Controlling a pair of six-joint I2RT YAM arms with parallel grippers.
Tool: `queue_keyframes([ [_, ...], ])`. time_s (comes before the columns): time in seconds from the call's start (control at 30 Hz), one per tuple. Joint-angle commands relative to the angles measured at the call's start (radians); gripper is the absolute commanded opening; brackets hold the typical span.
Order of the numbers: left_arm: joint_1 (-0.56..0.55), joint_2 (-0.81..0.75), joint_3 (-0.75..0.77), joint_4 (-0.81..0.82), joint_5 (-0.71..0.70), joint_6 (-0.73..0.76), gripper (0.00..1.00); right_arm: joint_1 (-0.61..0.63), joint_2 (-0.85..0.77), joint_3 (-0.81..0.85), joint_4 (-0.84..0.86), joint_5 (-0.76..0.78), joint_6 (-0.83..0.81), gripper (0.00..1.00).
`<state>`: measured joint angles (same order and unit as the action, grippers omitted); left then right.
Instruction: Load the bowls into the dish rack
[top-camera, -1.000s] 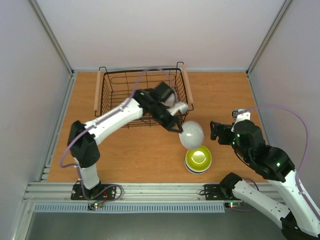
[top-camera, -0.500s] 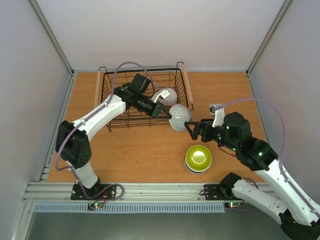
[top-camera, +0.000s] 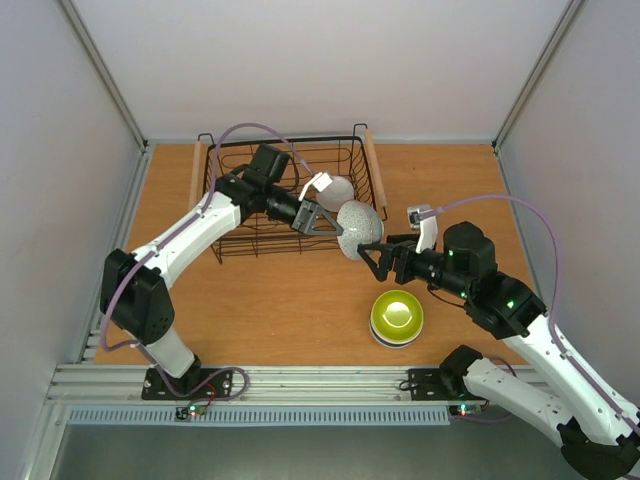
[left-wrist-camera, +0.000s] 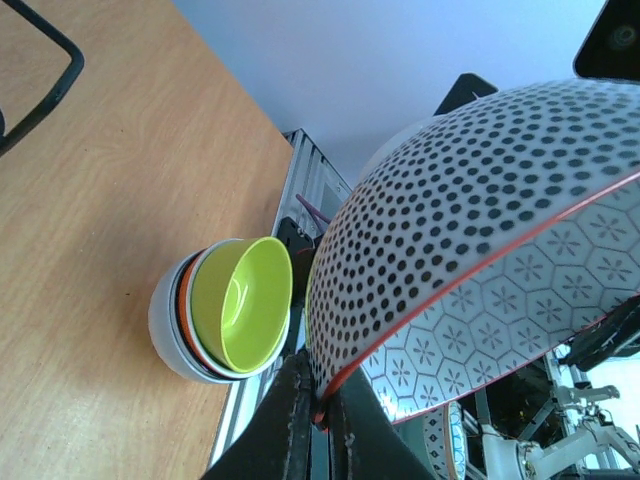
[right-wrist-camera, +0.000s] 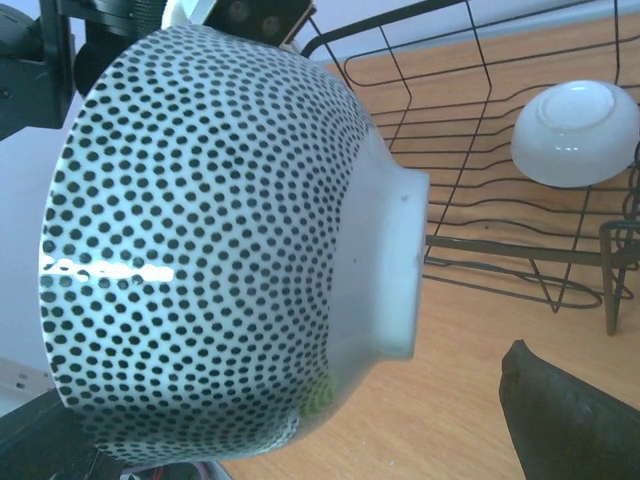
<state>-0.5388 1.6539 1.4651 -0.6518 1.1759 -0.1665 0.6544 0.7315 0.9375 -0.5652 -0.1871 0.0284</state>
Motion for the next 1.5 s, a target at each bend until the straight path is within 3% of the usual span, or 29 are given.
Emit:
queue_keyframes([
  [0.0,0.002,-0.022,0.004,0.026,0.099,0.037,0.01,0.0,0.0,-0.004,0.062,-0.018,-0.049,0.99],
  [0.33,0.002,-0.016,-0.004,0.016,0.107,0.039,0.0,0.001,0.072,0.002,0.134,-0.047,-0.077,0.99],
  [0.4,0.002,-0.01,-0.006,0.012,0.112,0.04,0.01,0.0,0.08,0.003,0.154,-0.062,-0.08,0.94],
  [0.43,0.002,-0.009,-0.007,0.011,0.113,0.041,0.01,0.001,0.084,0.004,0.16,-0.071,-0.082,0.88],
  [0.7,0.002,0.004,-0.015,0.006,0.108,0.045,0.0,0.0,0.088,0.023,0.161,-0.067,-0.08,0.03],
  [0.83,0.002,-0.002,-0.011,0.002,0.077,0.048,0.0,0.0,0.083,0.037,0.139,-0.053,-0.1,0.01],
  [0.87,0.002,-0.011,-0.008,-0.005,0.009,0.047,0.03,0.0,0.085,0.048,0.127,-0.041,-0.108,0.01],
  [0.9,0.002,-0.027,-0.009,-0.008,-0.073,0.052,0.11,0.001,0.089,0.06,0.114,-0.023,-0.115,0.01],
  [0.97,0.002,-0.084,-0.031,0.018,-0.299,0.054,0.48,0.0,0.109,0.109,0.066,0.032,-0.135,0.01],
  [1.03,0.002,-0.154,-0.057,0.038,-0.5,0.059,0.69,0.001,0.159,0.185,-0.004,0.098,-0.153,0.01],
  [1.07,0.001,-0.178,-0.065,0.036,-0.586,0.075,0.75,0.001,0.194,0.223,-0.038,0.127,-0.164,0.01],
  [1.27,0.002,-0.302,-0.091,0.065,-1.058,0.188,0.85,0.0,0.529,0.522,-0.273,0.333,-0.238,0.01],
  [1.47,0.003,-0.391,-0.1,0.091,-1.162,0.24,0.9,0.002,0.935,0.845,-0.459,0.437,-0.306,0.01],
])
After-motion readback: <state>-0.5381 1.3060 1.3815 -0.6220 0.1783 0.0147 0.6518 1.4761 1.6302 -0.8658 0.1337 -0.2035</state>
